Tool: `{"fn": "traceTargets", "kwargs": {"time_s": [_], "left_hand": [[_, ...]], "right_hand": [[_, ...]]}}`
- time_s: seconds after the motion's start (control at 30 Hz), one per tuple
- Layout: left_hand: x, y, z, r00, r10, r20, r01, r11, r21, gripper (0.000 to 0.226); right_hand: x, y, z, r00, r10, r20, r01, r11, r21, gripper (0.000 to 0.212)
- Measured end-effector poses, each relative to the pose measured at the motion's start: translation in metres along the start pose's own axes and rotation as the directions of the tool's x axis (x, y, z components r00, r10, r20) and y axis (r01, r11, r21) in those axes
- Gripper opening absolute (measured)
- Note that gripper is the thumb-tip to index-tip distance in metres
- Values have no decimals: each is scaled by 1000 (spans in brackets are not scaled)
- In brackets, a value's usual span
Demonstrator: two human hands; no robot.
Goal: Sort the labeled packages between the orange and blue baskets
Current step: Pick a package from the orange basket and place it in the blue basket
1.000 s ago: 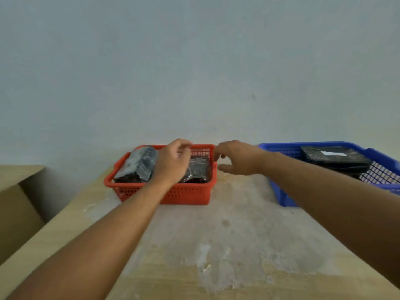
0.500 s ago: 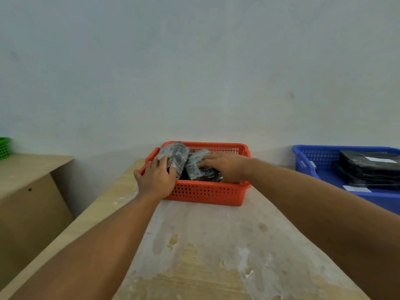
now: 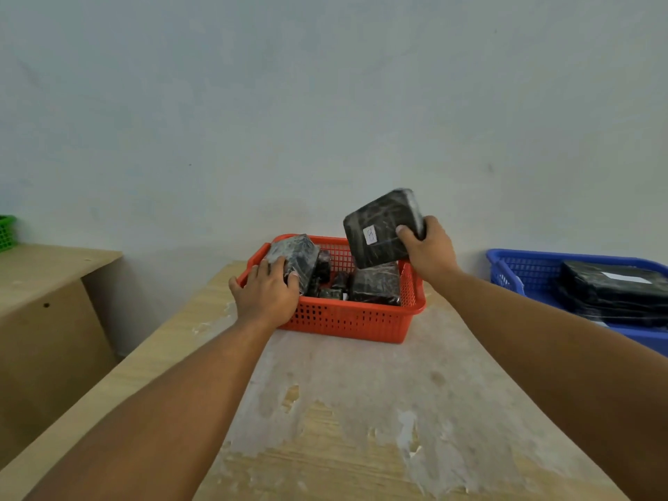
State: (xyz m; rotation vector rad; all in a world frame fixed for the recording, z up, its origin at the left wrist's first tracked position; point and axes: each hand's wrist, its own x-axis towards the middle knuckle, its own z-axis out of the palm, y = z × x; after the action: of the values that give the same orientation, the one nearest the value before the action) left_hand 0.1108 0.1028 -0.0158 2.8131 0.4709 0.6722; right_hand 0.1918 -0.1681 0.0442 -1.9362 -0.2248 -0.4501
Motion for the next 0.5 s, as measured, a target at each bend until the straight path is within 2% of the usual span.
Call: {"fn": "traceTargets", "kwargs": {"time_s": [0.07, 0.13, 0.23, 0.37, 0.5], "left_hand": [[-2, 0, -2, 1000, 7, 1, -7, 1000, -4, 58], [-2, 0, -4, 1000, 9, 11, -9, 1000, -10, 58], [-2, 1, -8, 999, 1, 54, -1, 1000, -9, 57], [-3, 3, -10, 997, -11, 73, 12, 1000, -6, 57], [-9, 11, -10, 999, -42, -29, 39, 995, -95, 53]], "right_hand": [[2, 0, -6, 976, 212, 47, -217, 937, 275, 36], [-1, 0, -13, 938, 303, 172, -348, 813, 467, 37], [-11, 2, -26, 907, 327, 265, -420, 747, 516, 45], [-19, 6, -49, 889, 356, 287, -457, 705, 542, 51], [-18, 14, -80, 905, 360, 228, -426, 766, 482, 61]]}}
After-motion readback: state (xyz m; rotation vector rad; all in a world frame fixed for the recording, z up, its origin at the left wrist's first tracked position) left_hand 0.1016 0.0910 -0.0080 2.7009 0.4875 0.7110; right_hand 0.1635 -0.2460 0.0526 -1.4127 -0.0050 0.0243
